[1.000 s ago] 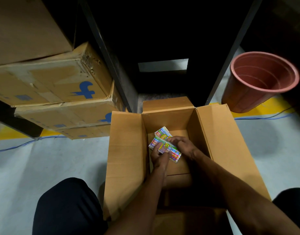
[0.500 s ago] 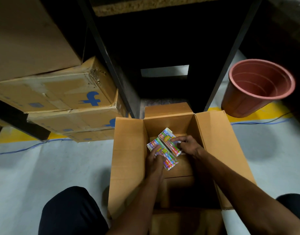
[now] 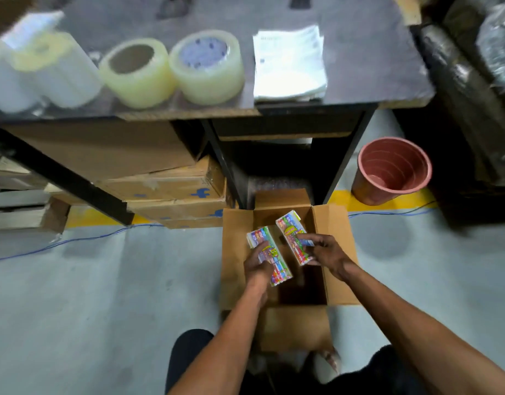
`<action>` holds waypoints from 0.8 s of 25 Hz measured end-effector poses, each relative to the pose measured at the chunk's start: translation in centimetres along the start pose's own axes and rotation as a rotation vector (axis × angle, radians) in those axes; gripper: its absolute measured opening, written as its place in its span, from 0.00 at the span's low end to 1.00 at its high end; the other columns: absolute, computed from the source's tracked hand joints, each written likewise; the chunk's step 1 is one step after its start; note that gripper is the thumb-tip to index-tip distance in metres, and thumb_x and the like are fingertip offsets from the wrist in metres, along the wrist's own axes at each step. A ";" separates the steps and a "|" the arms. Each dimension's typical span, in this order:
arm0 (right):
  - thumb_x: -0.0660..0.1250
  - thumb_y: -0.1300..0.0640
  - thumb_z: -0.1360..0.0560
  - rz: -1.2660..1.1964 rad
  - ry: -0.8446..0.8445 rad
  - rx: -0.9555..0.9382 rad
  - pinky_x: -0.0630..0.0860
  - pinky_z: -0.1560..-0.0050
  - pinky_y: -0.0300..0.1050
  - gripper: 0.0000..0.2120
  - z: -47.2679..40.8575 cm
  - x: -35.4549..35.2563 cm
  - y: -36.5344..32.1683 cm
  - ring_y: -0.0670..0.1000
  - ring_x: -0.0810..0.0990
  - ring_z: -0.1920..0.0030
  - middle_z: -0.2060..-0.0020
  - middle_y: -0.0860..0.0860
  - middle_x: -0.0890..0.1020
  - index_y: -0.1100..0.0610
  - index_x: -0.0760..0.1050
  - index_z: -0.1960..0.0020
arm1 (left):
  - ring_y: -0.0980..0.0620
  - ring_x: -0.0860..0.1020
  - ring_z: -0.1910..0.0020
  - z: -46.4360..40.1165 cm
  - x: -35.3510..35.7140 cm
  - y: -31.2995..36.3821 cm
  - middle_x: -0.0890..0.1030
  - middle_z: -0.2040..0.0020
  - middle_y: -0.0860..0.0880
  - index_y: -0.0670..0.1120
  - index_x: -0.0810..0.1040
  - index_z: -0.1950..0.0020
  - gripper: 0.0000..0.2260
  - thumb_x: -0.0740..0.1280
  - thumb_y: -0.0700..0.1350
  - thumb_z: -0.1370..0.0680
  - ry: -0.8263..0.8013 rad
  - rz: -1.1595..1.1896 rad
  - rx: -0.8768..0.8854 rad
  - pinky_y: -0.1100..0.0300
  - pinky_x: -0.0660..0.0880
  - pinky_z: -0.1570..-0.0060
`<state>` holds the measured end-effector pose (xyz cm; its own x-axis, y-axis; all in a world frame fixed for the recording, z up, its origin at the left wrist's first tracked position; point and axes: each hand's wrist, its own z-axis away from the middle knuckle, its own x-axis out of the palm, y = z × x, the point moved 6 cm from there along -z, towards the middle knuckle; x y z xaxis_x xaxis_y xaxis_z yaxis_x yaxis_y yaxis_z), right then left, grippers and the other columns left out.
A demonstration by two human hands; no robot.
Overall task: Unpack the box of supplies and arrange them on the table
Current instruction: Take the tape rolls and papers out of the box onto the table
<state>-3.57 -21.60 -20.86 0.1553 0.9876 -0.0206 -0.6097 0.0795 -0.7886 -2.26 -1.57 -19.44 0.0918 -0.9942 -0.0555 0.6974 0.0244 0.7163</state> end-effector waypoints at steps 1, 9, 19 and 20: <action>0.62 0.72 0.21 -0.010 0.010 0.019 0.84 0.60 0.45 0.20 2.2 0.2 -1.7 0.52 0.85 0.53 0.44 0.57 0.83 0.49 0.84 0.48 | 0.48 0.82 0.49 2.6 -0.3 1.9 0.81 0.45 0.49 0.51 0.81 0.38 0.24 0.60 0.25 0.22 -0.005 0.016 -0.028 0.48 0.81 0.45; 0.65 0.67 0.21 -0.052 0.012 0.019 0.84 0.53 0.48 0.16 17.0 0.4 -13.6 0.56 0.84 0.45 0.39 0.57 0.80 0.52 0.83 0.39 | 0.56 0.80 0.57 18.7 -2.5 14.6 0.80 0.44 0.45 0.46 0.79 0.34 0.28 0.56 0.22 0.25 -0.017 -0.047 0.057 0.65 0.80 0.67; 0.66 0.67 0.21 -0.223 0.101 -0.050 0.81 0.59 0.43 0.17 27.5 -2.1 -20.8 0.55 0.84 0.46 0.39 0.55 0.81 0.52 0.82 0.38 | 0.55 0.80 0.50 27.2 -2.6 21.6 0.78 0.38 0.45 0.49 0.78 0.38 0.25 0.59 0.23 0.25 -0.108 -0.161 0.151 0.59 0.82 0.58; 0.66 0.67 0.21 -0.247 0.113 -0.061 0.81 0.59 0.43 0.17 28.1 -2.4 -21.4 0.55 0.84 0.47 0.39 0.54 0.81 0.53 0.82 0.38 | 0.55 0.80 0.50 27.5 -2.6 22.0 0.79 0.38 0.45 0.48 0.78 0.38 0.26 0.59 0.23 0.26 -0.107 -0.164 0.168 0.60 0.82 0.59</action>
<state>-12.74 -21.89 13.29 0.3812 0.9177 0.1116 -0.4955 0.3048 -0.8134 -6.72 -1.34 15.61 -0.0942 -0.9891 -0.1129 0.5683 -0.1465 0.8097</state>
